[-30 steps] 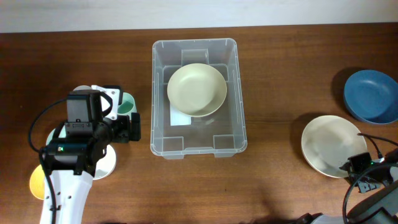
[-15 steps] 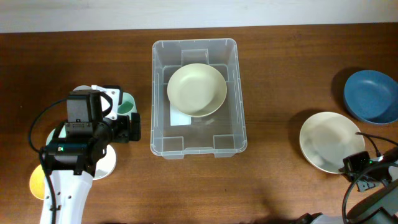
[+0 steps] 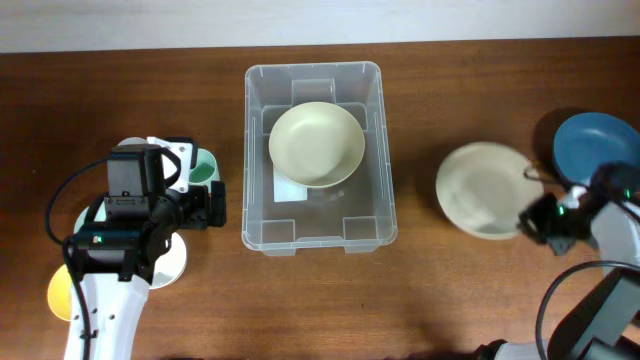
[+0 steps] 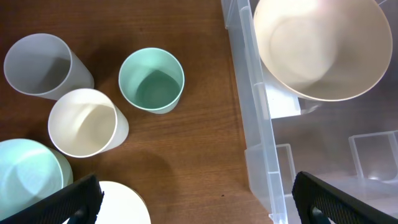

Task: Pack container
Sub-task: 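Lift the second cream bowl and stack it in the container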

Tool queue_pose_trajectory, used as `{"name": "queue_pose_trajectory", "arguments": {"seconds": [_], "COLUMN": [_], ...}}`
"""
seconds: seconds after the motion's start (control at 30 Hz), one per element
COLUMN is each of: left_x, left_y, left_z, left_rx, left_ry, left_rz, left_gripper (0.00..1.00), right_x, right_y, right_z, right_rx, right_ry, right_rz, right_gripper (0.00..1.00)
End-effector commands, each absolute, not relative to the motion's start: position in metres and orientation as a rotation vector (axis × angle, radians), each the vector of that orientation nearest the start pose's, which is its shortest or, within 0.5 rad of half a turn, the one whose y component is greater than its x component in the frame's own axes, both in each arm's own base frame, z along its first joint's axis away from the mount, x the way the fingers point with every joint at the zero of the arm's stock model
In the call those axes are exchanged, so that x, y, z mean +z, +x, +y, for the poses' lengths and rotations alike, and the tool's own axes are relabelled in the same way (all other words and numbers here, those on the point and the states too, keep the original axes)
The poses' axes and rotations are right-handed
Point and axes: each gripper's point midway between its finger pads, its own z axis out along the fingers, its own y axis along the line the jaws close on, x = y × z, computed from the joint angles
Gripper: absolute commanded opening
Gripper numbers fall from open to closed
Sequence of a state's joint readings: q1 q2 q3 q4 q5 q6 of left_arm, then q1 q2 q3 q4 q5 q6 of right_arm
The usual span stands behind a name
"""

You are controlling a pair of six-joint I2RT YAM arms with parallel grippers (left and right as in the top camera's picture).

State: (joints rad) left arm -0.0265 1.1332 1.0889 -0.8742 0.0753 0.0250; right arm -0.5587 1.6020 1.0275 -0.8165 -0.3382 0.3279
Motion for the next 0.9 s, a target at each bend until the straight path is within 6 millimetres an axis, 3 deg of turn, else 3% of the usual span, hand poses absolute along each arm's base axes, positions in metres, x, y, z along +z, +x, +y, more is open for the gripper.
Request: {"name": "queue_pose_trajectory", "arguments": {"seconds": [0.0,0.17,0.27,0.43,0.47,0.6,0.73,0.87], "left_x": [0.215,0.215,0.215,0.215,0.215,0.215,0.215,0.215], "left_y": [0.306,0.306,0.306,0.306,0.306,0.306,0.306,0.306], "left_z": [-0.021,-0.021,-0.021,-0.021,-0.021,-0.021,-0.021,-0.021], "left_rx": [-0.106,-0.106,-0.105,-0.105,-0.105,-0.105,-0.106,-0.105], "left_ry": [0.082,0.082,0.082,0.082,0.082,0.082,0.082,0.082], "left_rz": [2.463,2.463,2.463,2.463,2.463,2.463,2.463,2.463], "left_gripper": [0.99,0.99,0.99,0.99,0.99,0.99,0.99,0.99], "right_x": [0.124,0.206,0.263,0.314,0.320,0.307,0.276,0.217], "right_y": [0.342,0.391,0.418,0.437,0.441,0.450,0.463,0.479], "right_z": [-0.097,-0.061,-0.020,0.046,0.073,0.126,0.164,0.191], "right_rx": [0.472,0.469,0.475,0.400,0.393,0.388,0.399,0.383], "right_ry": [0.914,0.630,0.396,0.116,0.034,-0.082,-0.157,-0.196], "right_rz": [2.575,2.475,2.387,2.275,2.244,2.243,2.280,2.379], "right_gripper": [0.04,0.04,0.04,0.04,0.04,0.04,0.04,0.04]}}
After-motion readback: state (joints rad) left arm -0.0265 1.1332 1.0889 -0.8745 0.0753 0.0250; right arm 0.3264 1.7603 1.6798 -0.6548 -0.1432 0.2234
